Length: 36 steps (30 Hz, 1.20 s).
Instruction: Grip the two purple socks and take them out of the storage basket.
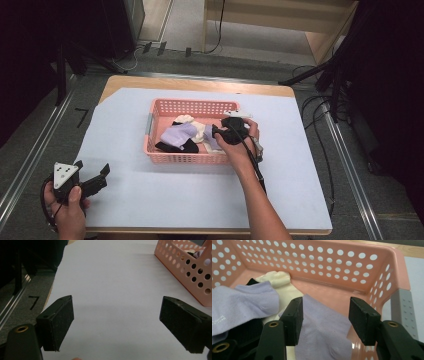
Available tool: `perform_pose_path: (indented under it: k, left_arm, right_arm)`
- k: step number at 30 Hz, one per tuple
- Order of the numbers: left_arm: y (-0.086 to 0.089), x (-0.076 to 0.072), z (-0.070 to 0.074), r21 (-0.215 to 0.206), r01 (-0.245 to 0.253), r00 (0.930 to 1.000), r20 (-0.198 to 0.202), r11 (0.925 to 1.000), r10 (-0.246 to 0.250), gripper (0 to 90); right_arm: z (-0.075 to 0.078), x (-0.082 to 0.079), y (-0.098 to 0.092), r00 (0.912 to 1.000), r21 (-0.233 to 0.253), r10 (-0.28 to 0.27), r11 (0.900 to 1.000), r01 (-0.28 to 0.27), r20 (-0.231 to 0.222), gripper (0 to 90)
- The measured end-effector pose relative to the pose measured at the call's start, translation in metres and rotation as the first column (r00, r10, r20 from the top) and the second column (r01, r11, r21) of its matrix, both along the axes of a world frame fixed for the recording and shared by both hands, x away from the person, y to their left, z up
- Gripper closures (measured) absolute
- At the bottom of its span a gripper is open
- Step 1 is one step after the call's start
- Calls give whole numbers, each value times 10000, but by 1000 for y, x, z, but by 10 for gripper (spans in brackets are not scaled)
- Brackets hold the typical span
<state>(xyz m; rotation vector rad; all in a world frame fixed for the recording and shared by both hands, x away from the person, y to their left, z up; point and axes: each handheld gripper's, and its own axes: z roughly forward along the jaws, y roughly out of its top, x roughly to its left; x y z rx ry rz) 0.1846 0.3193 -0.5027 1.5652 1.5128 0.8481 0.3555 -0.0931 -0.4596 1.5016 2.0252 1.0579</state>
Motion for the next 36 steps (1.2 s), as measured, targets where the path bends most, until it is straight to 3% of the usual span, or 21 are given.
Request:
perform_pose_path:
  k: [6, 10, 11, 12, 15, 16, 18, 19, 20, 25, 29, 32, 36]
  left_arm:
    - [0, 0, 0, 42, 1, 10000, 32, 10000, -1, 134]
    - [-1, 0, 0, 57, -6, 10000, 39, 10000, 6, 134]
    - [-1, 0, 0, 57, -6, 10000, 39, 10000, 6, 134]
    - [0, 0, 0, 63, -1, 10000, 40, 10000, 1, 134]
    - [0, 0, 0, 52, 0, 10000, 40, 10000, 0, 134]
    - [0, 0, 0, 49, 3, 10000, 36, 10000, -3, 134]
    - [0, 0, 0, 46, -3, 10000, 40, 10000, 3, 134]
    - [0, 0, 0, 47, -8, 10000, 35, 10000, 8, 134]
    - [0, 0, 0, 47, -8, 10000, 35, 10000, 8, 134]
    - [0, 0, 0, 60, -15, 10000, 40, 10000, 15, 135]
    - [0, 0, 0, 57, -17, 10000, 33, 10000, 17, 135]
    - [0, 0, 0, 53, -17, 10000, 42, 10000, 17, 135]
    - [0, 0, 0, 71, -13, 10000, 31, 10000, 13, 135]
  right_arm:
    - [1, 5, 5, 9986, 78, 83, 9999, -79, -518, 485]
    - [-1, 10, 16, 9900, 57, 486, 9988, -483, -1327, 482]
    - [-1, 10, 16, 9900, 57, 486, 9988, -483, -1327, 482]
    - [-2, 12, 20, 9858, -126, 502, 9985, -529, -1601, 474]
    - [-2, 14, 22, 9817, -277, 377, 9987, -436, -1866, 468]
    - [-3, 17, 22, 9760, -289, 336, 9988, -408, -2150, 457]
    - [-3, 18, 23, 9739, -365, 336, 9984, -429, -2244, 450]
    - [-5, 20, 27, 9652, -697, 351, 9961, -549, -2591, 440]
    - [-5, 20, 27, 9652, -697, 351, 9961, -549, -2591, 440]
    - [-9, 25, 37, 9385, -1751, 254, 9804, -908, -3444, 437]
    - [-11, 26, 39, 9281, -2090, 21, 9741, -861, -3724, 455]
    - [-12, 27, 40, 9257, -2212, 61, 9704, -968, -3783, 470]
    - [-15, 30, 44, 9099, -2796, 43, 9510, -1319, -4148, 546]
